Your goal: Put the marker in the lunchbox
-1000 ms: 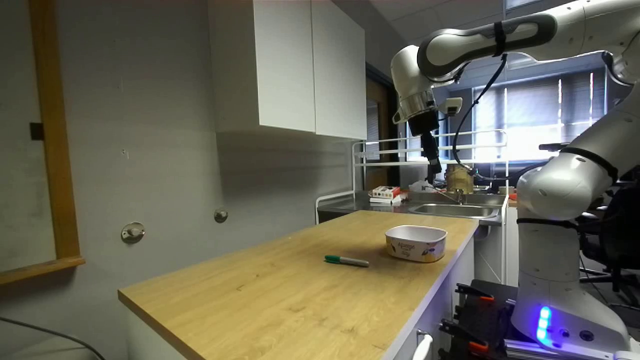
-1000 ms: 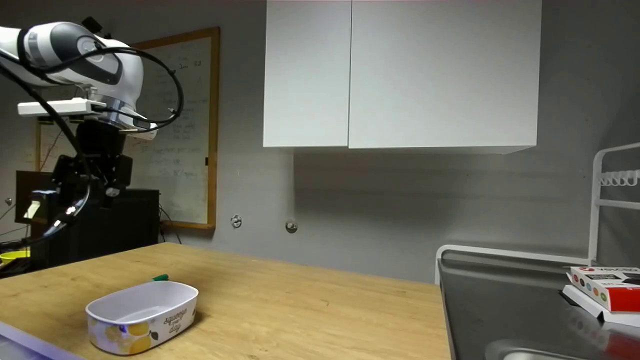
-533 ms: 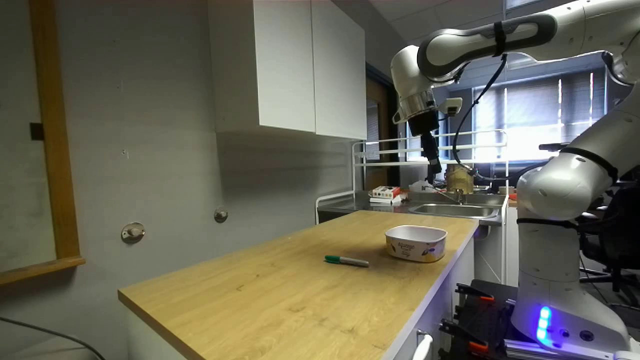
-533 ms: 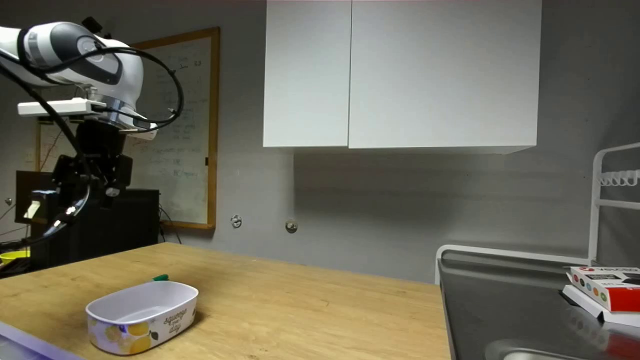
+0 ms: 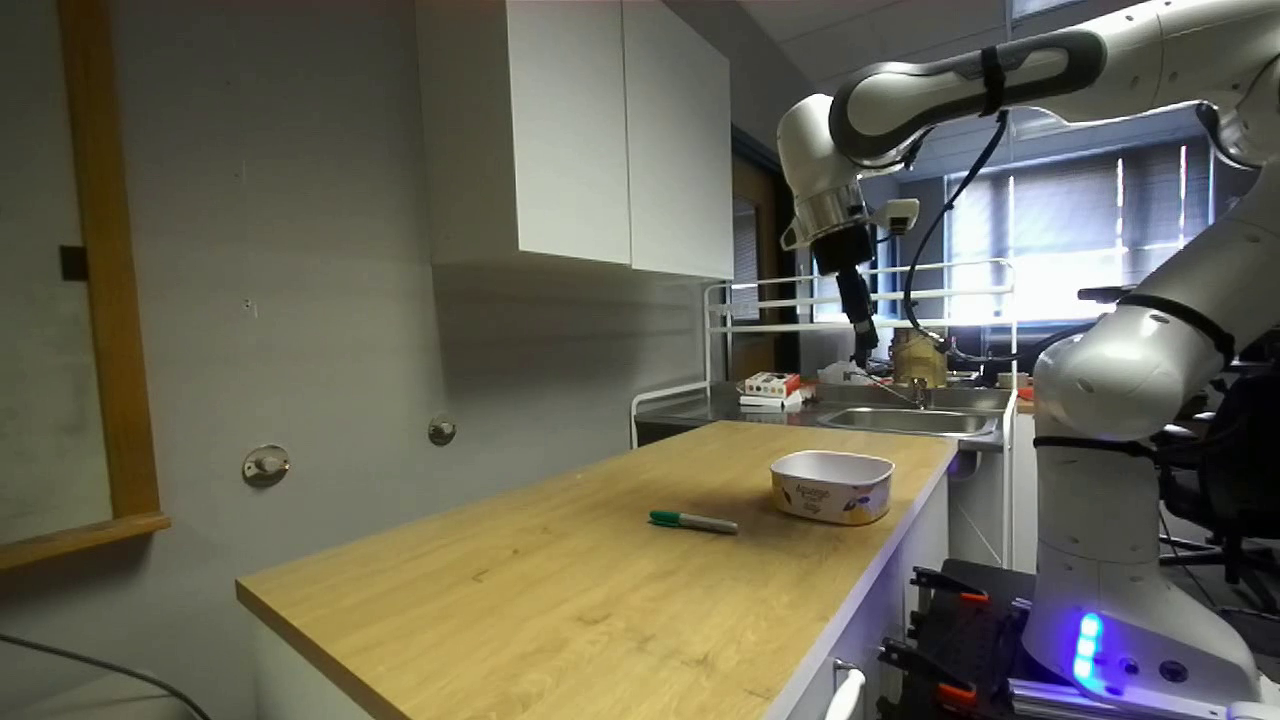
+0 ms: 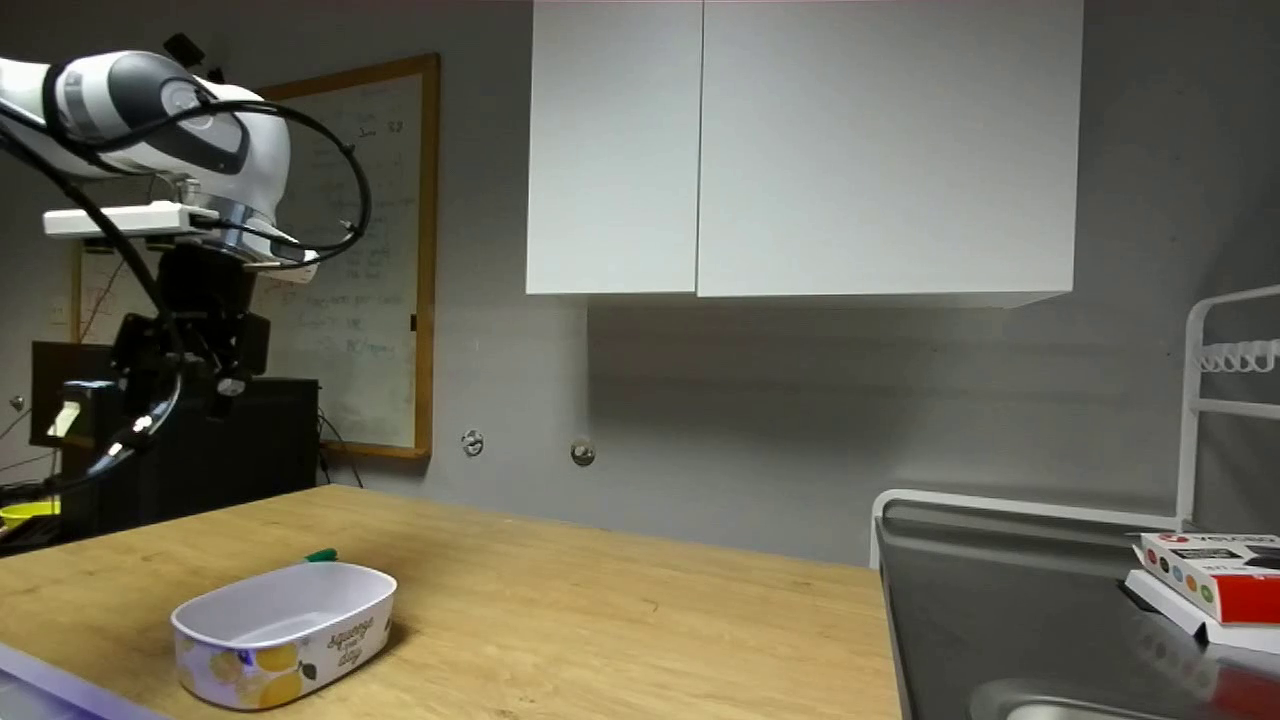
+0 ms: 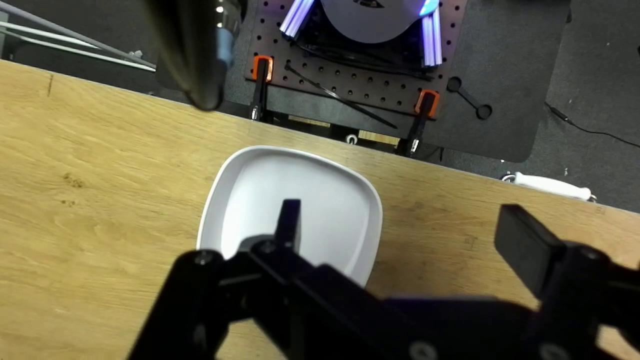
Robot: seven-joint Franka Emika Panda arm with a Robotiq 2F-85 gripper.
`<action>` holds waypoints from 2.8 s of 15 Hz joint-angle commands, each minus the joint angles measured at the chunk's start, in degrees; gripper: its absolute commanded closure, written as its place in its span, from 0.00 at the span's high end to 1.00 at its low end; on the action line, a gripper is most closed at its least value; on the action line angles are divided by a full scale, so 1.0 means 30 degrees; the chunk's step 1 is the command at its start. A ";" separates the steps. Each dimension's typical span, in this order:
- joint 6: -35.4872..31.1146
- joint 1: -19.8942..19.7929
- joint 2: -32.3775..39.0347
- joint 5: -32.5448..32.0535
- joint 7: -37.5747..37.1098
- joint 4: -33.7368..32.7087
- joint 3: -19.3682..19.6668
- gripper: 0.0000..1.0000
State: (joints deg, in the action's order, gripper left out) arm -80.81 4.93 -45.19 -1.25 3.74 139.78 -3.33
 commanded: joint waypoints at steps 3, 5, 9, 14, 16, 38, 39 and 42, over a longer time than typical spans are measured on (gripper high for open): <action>-0.1101 0.0252 0.2577 -0.0244 -0.0809 -0.1783 -0.1255 1.00; -0.1670 0.0323 0.3792 -0.0375 -0.1108 -0.2662 -0.1824 1.00; -0.2649 0.0577 0.6533 -0.0727 -0.1473 -0.4465 -0.2644 1.00; -0.4254 0.1003 0.9999 -0.0808 -0.0990 -0.6490 -0.2773 1.00; -0.5057 0.1129 1.1276 -0.0719 -0.0689 -0.7095 -0.2686 1.00; -0.8793 0.1366 1.9434 0.0601 0.0685 -0.9101 -0.2524 1.00; -0.8913 0.1354 1.9556 0.0580 0.0807 -0.9063 -0.2511 1.00; -0.9384 0.1288 1.9954 0.0592 0.1281 -0.8909 -0.2481 1.00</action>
State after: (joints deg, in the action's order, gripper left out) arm -107.61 8.73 13.38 -0.05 5.26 112.95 -11.26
